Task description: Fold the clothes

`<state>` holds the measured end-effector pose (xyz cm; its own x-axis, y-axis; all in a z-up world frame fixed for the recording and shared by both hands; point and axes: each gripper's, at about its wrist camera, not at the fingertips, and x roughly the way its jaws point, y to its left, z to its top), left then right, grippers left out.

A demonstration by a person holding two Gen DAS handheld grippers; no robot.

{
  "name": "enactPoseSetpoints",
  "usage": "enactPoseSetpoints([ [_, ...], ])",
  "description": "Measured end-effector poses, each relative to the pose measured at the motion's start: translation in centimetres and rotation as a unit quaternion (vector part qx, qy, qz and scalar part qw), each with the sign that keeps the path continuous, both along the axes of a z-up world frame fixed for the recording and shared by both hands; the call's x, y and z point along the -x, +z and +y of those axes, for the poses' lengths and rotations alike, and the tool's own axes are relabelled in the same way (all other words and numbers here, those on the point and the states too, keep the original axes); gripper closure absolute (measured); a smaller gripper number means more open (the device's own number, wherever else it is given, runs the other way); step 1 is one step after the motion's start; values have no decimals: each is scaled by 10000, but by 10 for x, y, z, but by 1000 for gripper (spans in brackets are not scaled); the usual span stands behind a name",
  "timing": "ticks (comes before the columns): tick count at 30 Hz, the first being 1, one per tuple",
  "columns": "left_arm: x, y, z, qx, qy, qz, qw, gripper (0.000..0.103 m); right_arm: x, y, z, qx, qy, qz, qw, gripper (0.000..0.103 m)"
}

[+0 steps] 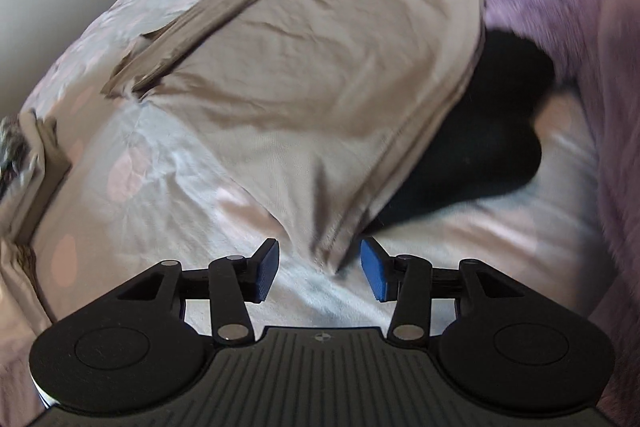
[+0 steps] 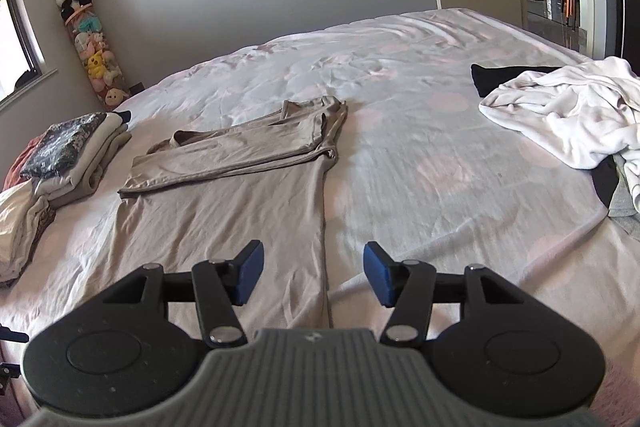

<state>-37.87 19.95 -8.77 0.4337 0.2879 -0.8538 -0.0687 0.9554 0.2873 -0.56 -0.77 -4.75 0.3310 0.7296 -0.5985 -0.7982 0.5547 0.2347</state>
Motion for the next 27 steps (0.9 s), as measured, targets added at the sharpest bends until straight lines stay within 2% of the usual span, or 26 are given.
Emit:
enactPoseSetpoints([
  [5, -4, -23, -20, -562, -393, 288, 9972, 60, 0, -3, 4, 103, 25, 10, 9999, 44],
  [9, -8, -43, -34, -1202, -648, 558, 9891, 60, -5, -5, 1, 21, -42, 188, 9998, 44],
  [13, -14, -54, -40, -1706, -645, 504, 9819, 60, -6, -5, 0, -5, -45, 234, 9997, 44],
  [14, -16, -56, -41, -1822, -620, 489, 9801, 67, -6, -5, 0, 13, -26, 220, 9998, 44],
  [15, -18, -58, -42, -1844, -601, 494, 9798, 80, -5, -5, 1, 39, 9, 197, 9998, 44],
  [18, -24, -61, -44, -1883, -546, 513, 9792, 92, -1, -3, 3, 127, 217, 153, 9996, 44],
  [20, -24, -61, -45, -1897, -504, 497, 9793, 95, 1, 0, 4, 179, 412, 156, 9989, 44],
  [23, -21, -57, -42, -1877, -359, 392, 9808, 98, 9, 10, 8, 498, 984, -133, 9938, 44],
  [25, -20, -53, -38, -1843, -226, 273, 9822, 99, 17, 16, 11, 901, 1442, -555, 9839, 44],
  [27, -19, -48, -35, -1811, -102, 159, 9833, 99, 25, 22, 12, 1293, 1937, -930, 9681, 44],
])
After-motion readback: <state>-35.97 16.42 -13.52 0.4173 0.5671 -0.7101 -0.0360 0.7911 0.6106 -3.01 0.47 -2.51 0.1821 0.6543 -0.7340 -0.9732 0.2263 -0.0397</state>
